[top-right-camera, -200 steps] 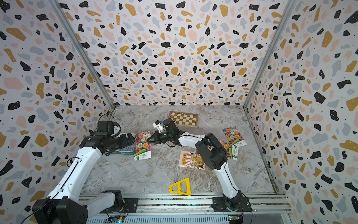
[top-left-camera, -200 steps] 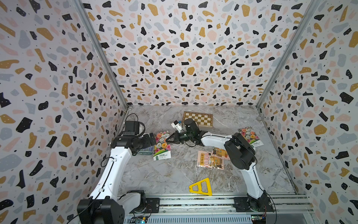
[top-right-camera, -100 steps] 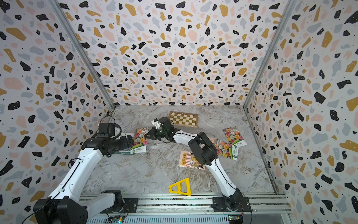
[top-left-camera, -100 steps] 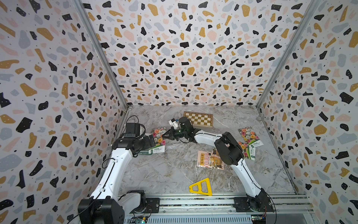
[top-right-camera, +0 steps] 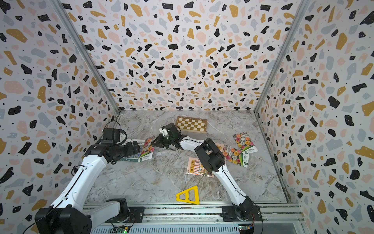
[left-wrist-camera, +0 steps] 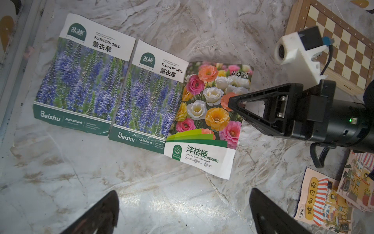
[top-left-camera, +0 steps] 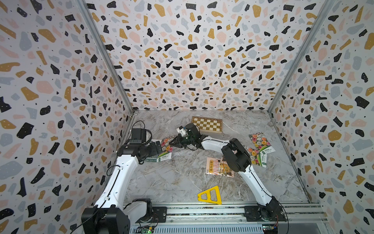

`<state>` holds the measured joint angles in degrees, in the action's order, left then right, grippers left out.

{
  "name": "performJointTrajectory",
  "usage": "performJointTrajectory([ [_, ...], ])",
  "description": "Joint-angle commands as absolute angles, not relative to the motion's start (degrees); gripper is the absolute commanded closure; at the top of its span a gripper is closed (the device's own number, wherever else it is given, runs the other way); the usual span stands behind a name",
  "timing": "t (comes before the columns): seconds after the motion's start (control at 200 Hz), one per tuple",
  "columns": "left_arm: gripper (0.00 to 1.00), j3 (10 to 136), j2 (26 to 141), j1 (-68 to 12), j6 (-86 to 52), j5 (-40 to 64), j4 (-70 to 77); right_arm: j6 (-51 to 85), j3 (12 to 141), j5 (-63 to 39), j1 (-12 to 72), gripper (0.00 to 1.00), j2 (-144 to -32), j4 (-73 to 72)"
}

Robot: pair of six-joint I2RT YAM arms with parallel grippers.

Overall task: Arrange the seed packets in a row
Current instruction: Place the seed packet at the center of the board.

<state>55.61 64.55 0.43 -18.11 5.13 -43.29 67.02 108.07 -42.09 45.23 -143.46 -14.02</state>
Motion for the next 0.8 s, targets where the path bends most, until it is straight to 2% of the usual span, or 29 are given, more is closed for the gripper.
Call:
performJointTrajectory([
  [0.0, 0.01, 54.7, 63.9, 0.9, -17.1, 5.3, -42.2, 65.6, 109.1, -40.7, 45.0, 0.71, -143.4, -11.5],
  [0.445, 0.01, 54.5, 63.6, 0.9, -17.1, 5.6, -42.2, 60.7, 110.9, -37.1, 44.5, 0.38, -141.7, -2.3],
  [0.796, 0.01, 54.6, 63.4, 1.0, -17.5, 6.0, -42.3, 50.3, 112.8, -28.1, 44.5, 0.34, -136.5, 11.9],
])
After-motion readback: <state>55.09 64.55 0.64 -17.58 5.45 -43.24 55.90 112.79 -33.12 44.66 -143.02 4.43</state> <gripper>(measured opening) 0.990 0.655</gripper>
